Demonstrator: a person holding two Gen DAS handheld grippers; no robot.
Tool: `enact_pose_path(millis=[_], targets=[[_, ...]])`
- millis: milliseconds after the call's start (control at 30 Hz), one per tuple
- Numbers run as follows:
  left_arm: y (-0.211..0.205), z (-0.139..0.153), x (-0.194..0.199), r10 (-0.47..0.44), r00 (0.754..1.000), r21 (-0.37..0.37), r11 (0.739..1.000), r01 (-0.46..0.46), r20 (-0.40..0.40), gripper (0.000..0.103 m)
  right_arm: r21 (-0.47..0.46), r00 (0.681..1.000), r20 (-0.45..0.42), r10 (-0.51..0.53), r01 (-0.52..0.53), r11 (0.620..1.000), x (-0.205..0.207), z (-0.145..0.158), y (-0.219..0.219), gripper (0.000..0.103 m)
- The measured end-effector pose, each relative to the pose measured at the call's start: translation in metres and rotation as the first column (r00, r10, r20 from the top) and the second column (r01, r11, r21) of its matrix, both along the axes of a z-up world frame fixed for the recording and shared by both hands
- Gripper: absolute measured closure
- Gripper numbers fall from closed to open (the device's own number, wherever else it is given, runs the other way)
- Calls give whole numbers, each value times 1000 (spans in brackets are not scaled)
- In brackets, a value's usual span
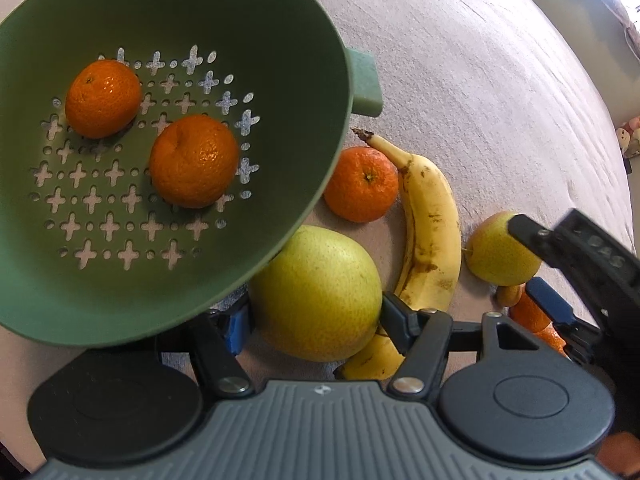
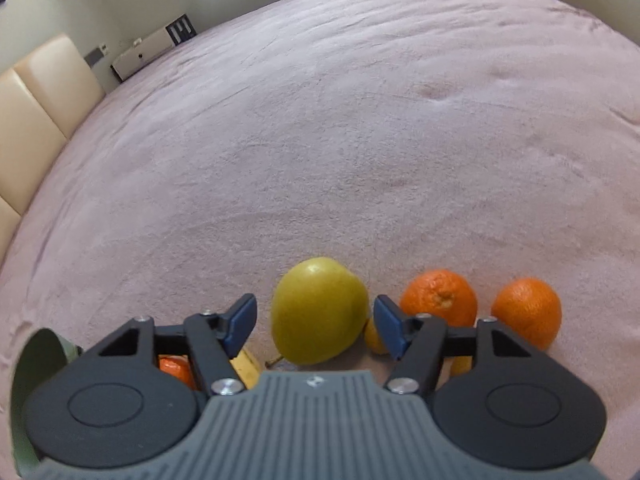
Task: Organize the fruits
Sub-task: 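Move the left tool to the yellow-green pear while the right tool approaches the green apple, then close the left tool on the pear while the right tool closes on the green apple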
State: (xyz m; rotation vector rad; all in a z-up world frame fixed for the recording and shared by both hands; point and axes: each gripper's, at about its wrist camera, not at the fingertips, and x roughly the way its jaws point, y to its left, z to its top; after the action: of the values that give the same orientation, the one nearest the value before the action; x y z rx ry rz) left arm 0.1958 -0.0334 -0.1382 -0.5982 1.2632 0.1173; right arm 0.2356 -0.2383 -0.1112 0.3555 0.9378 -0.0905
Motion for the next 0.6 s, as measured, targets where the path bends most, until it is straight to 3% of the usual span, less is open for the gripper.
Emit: enact_pose_path(millis=[133, 367, 600], targets=[[0, -1, 6, -6, 1000, 2, 1000, 6, -6, 28, -61, 1000, -5, 24, -24, 998, 7, -10, 4, 39], [5, -6, 14, 40, 999, -21, 999, -40, -16, 27, -64, 999, -13, 53, -54, 996, 15, -20, 3, 37], [11, -13, 15, 81, 997, -45, 996, -81, -10, 16, -74, 997, -7, 72, -72, 995, 15, -23, 8, 41]])
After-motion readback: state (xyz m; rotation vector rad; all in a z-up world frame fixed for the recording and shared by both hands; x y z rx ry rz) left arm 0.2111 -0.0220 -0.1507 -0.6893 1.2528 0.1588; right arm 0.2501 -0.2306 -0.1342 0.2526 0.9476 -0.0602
